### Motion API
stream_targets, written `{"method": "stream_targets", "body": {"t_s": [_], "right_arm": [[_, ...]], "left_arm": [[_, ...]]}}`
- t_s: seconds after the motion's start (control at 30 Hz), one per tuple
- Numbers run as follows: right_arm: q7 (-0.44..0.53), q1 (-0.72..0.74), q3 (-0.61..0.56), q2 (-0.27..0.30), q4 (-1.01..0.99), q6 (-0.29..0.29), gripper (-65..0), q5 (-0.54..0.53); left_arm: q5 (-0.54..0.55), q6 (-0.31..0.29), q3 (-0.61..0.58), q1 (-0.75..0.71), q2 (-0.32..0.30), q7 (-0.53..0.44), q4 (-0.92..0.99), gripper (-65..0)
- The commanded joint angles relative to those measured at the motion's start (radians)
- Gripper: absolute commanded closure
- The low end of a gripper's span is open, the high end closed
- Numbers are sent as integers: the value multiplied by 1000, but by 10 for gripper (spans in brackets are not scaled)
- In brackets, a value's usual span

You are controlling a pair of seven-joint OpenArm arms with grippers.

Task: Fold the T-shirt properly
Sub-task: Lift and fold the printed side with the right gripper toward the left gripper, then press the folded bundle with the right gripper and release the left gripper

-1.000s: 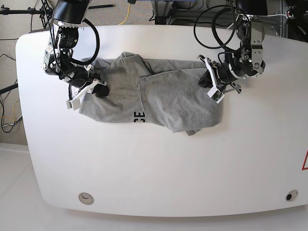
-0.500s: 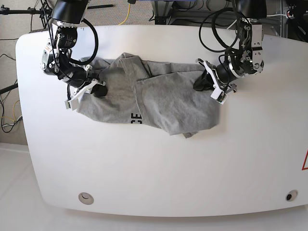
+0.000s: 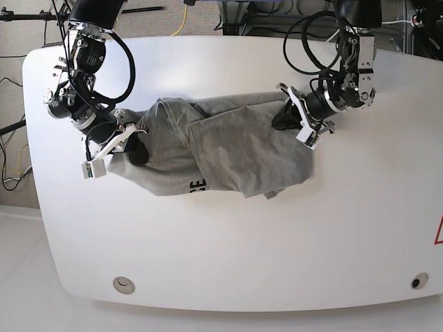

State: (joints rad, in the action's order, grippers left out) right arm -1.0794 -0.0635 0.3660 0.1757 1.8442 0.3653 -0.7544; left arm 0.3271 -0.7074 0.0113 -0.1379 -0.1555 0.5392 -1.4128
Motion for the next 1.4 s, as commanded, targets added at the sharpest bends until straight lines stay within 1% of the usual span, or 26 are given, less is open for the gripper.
{"method": "stream_targets", "body": {"t_s": [0.0, 0.1, 0.37, 0.5, 0.7, 0.8, 1.03, 1.17, 1.27, 1.37], "right_arm": [[-2, 15, 1, -18, 39, 4, 0, -14], [-12, 23, -17, -38, 53, 4, 0, -14], [-6, 54, -187, -51, 55, -5, 0, -11], [-6, 69, -244, -84, 55, -9, 0, -7], [-6, 106, -307, -114, 55, -55, 0, -7], [-6, 129, -359, -121, 53, -71, 0, -7], [-6, 170, -482, -158, 44, -119, 0, -4], [-5, 199, -545, -163, 12, -134, 0, -4], [20, 213, -595, -173, -31, -147, 0, -4], [57, 215, -648, -175, -81, -147, 0, -3]], "left_arm": [[-73, 9, -7, -16, -3, 92, 10, -3], [-75, 9, -9, -16, -2, 92, 10, -3], [-75, 9, -37, -13, -2, 92, 10, -3], [-75, 9, -37, -13, -2, 92, 10, -3], [-75, 9, -37, -15, -2, 92, 10, -3], [-75, 9, -38, -15, -2, 92, 10, -3], [-75, 9, -38, -15, -2, 92, 10, -3], [-73, 9, -38, -15, -2, 92, 10, -3], [-73, 9, -55, -15, -2, 92, 10, -3], [-73, 9, -66, -16, -2, 92, 10, -3]]}}
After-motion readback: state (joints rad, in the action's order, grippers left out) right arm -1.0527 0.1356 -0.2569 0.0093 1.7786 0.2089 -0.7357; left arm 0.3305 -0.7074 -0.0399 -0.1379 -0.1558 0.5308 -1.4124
